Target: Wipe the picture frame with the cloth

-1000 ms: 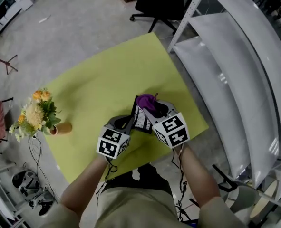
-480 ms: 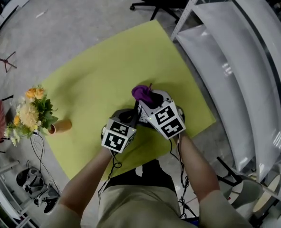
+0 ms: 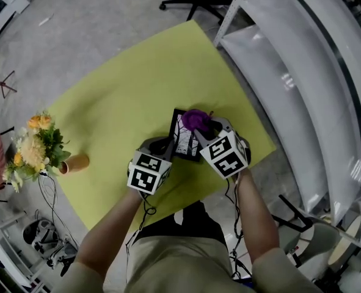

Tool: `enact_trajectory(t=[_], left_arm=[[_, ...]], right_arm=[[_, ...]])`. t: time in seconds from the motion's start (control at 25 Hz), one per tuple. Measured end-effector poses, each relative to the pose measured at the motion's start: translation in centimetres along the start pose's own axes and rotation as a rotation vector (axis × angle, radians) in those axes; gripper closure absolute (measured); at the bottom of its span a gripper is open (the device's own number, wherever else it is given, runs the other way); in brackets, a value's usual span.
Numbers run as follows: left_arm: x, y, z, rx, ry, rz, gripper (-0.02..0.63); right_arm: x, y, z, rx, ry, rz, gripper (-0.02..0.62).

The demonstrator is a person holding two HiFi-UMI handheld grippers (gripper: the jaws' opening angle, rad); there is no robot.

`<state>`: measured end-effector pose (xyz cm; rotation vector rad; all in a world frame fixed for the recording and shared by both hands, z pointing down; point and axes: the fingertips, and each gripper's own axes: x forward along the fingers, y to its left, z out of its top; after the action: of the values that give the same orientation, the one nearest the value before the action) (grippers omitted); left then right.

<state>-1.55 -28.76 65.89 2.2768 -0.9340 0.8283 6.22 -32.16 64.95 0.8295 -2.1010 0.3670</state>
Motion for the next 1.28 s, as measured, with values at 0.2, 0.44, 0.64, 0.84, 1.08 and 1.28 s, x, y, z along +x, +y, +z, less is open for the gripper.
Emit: enact_trajectory(t=[0.2, 0.44, 0.64, 0.84, 1.08, 1.28], left_arm=[[0.1, -0.1, 0.0, -0.016, -0.022, -0.015, 0.598], [0.0, 0.0, 0.0, -0.013, -0.019, -0.010, 0.598], [0.0, 0.0, 0.1, -0.009, -0.022, -0.026, 0.598], [0.0, -0.1, 0.2, -0.013, -0.022, -0.038, 0.598], [0.1, 0.0, 0.2, -0.003, -0.031, -0.035, 0.598], [0.1, 0.0, 0.0, -0.014, -0.027, -0.052, 0.598]], right_arm=[[-1.9, -1.9, -2.1, 0.052, 0.033, -0.072, 0.460], [-5.3, -2.1, 0.8, 0.020, 0.002, -0.128, 0.462], [-3.4, 2.3, 5.3, 0.071, -0.138, 0.046, 0.462], [0.4, 5.5, 4.3, 0.031, -0.070, 0.098, 0.462], [0.9, 5.6, 1.3, 0.034, -0.002, 0.099, 0.463], [-1.1, 3.6, -1.3, 0.087, 0.017, 0.044, 0.465]])
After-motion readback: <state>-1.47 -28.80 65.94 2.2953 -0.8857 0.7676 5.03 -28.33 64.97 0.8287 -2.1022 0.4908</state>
